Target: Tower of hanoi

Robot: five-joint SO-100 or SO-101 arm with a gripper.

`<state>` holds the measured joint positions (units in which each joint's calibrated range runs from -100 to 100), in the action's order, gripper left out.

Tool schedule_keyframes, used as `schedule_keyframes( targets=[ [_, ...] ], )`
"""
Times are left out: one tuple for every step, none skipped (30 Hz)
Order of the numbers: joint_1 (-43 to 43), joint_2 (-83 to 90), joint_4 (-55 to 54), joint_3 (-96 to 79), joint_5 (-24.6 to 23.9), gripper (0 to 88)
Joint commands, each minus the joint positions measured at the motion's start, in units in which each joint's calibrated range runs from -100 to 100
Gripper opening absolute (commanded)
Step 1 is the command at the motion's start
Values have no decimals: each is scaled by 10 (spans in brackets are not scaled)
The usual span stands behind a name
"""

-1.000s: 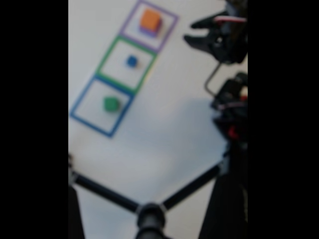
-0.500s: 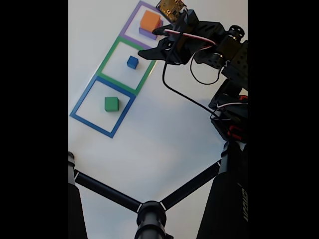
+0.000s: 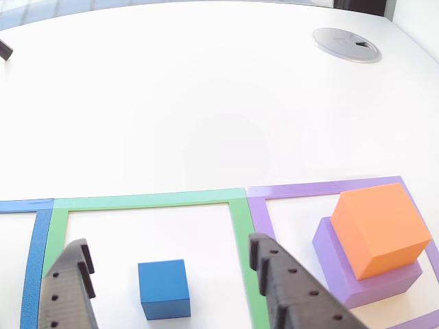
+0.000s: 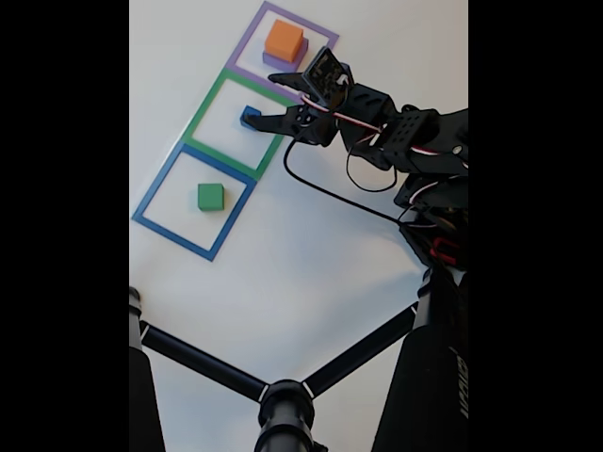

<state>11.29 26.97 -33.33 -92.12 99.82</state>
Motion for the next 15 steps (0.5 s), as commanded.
schedule_keyframes(
  targets=[
    [-16, -84, -127, -4, 2, 261],
    [-18, -108, -151, -4, 2, 261],
    [-19, -134, -177, -3, 2, 261],
    [-21, -157, -198, -2, 2, 261],
    [-23, -183, -221, 2, 2, 261],
    [-25, -206, -242, 6, 2, 261],
    [-26, -232, -262, 12, 2, 263],
    [-26, -253, -275, 18, 2, 263],
    [-27, -275, -288, 24, 2, 264],
    [-27, -292, -297, 31, 2, 264],
    [-27, -314, -307, 41, 2, 264],
    [-26, -332, -315, 51, 2, 264],
    [-25, -352, -323, 63, 2, 264],
    [-23, -370, -330, 74, 2, 263],
    [-21, -390, -339, 86, 2, 263]
  ],
)
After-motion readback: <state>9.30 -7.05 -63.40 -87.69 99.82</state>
